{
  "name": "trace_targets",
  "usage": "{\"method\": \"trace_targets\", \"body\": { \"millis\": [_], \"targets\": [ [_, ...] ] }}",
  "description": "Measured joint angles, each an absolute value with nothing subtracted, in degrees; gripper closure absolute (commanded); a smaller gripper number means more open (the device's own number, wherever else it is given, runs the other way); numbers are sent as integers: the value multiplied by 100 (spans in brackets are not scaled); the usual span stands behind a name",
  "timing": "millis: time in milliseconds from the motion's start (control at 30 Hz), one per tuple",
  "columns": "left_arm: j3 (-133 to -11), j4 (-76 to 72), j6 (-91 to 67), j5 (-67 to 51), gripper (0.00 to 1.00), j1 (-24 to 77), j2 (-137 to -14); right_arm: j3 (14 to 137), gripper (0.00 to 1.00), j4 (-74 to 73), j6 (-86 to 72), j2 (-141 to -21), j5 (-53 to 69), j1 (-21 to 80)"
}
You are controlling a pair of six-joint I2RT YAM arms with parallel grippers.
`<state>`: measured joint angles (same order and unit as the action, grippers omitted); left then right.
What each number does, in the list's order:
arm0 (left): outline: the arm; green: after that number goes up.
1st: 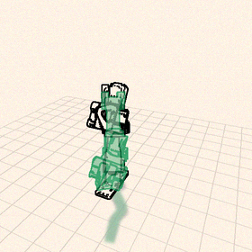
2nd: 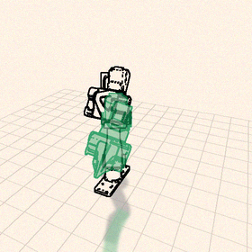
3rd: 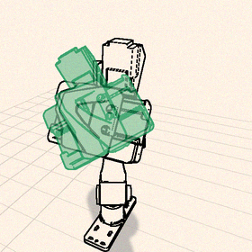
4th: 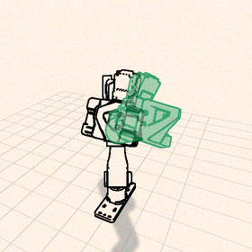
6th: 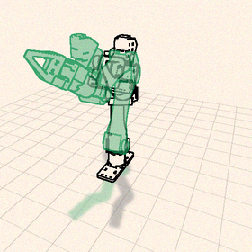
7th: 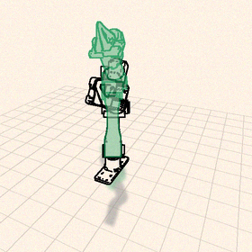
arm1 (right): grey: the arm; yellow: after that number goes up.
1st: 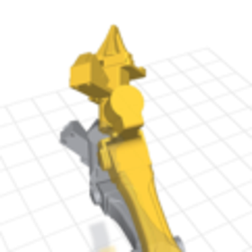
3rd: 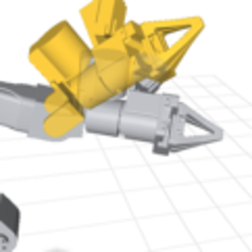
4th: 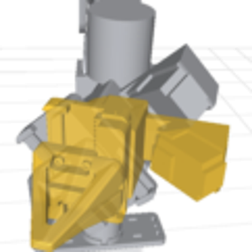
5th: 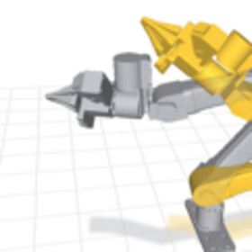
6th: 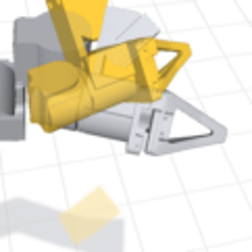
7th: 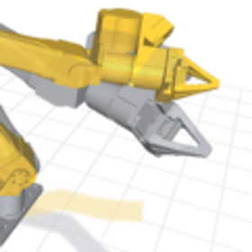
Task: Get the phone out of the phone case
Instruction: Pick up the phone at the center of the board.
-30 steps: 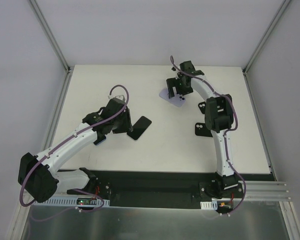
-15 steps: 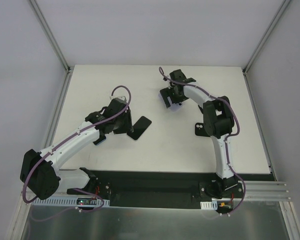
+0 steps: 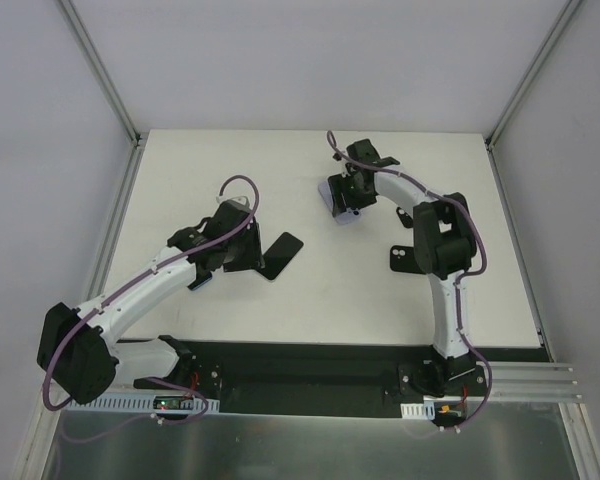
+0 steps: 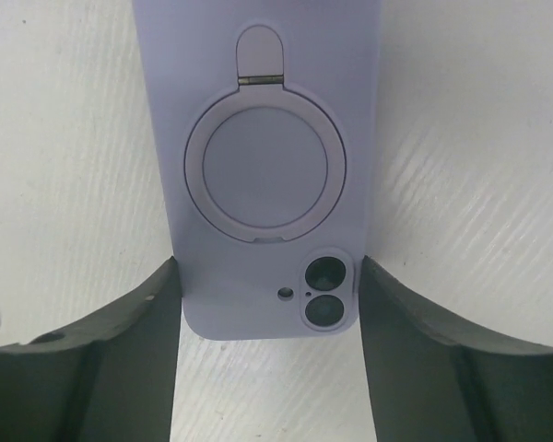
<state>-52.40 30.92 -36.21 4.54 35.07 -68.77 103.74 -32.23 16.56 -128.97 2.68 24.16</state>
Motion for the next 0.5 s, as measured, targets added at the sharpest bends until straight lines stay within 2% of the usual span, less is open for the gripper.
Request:
{"method": "trace_targets", "body": {
  "millis": [100,200,233,333,500],
  "targets": [
    [-5240,3065,-3614,340,52,3369,-6910,9747,63,-2757,1356,-12527,878,2187],
    [-5245,2963,-3618,71,40,3120,-7120,9019,67,-2399,1046,-12084,1306,2025],
    [-5251,2915,-3612,-34,33,3059,-7207,8774,68,-2287,943,-11935,1422,1999],
    [-5349,2746,-3653,-467,23,2954,-7605,8173,71,-2073,642,-11563,1767,1986],
    [-5712,2333,-3776,-1380,20,2956,-8313,7166,75,-1461,-49,-11013,2425,1999]
  ]
}}
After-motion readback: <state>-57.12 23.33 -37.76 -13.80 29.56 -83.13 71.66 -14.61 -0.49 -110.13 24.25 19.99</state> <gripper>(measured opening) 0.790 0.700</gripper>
